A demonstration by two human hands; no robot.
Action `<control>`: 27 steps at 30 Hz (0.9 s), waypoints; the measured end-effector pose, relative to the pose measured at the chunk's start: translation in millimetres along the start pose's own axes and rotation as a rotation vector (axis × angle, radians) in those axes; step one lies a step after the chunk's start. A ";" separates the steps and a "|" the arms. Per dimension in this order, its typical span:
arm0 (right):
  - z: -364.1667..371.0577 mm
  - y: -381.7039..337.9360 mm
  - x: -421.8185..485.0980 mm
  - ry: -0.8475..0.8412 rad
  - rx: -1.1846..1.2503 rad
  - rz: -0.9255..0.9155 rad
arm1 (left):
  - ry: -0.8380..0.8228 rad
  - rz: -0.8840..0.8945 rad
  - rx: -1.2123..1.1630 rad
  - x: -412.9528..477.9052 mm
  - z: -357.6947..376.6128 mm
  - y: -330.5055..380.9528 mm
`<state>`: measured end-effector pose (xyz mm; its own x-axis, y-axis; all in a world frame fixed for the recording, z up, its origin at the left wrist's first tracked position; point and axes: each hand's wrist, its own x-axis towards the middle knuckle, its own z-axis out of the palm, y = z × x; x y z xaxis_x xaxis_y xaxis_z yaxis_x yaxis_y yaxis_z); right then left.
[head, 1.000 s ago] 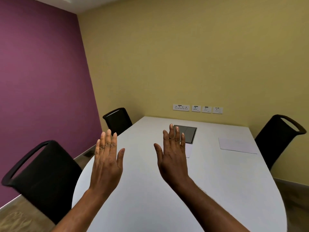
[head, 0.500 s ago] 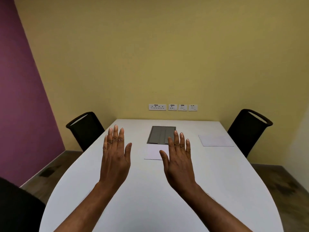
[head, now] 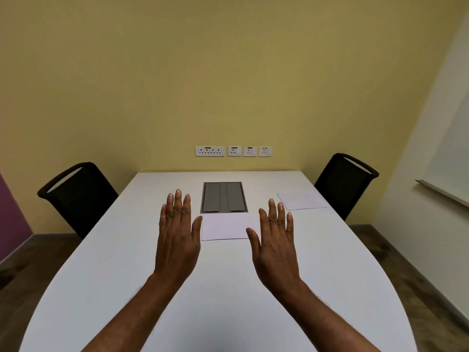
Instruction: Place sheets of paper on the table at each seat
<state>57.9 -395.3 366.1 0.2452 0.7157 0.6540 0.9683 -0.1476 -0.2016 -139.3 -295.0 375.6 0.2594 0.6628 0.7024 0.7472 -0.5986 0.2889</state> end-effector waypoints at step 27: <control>238.3 93.7 34.4 -0.298 0.235 0.188 | -0.297 -0.139 -0.072 -4.3 244.5 -97.0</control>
<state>145.6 -221.8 196.0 0.3588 0.8621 0.3578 0.8625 -0.1596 -0.4802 -63.3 -129.8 185.5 0.3333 0.8361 0.4358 0.7456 -0.5166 0.4210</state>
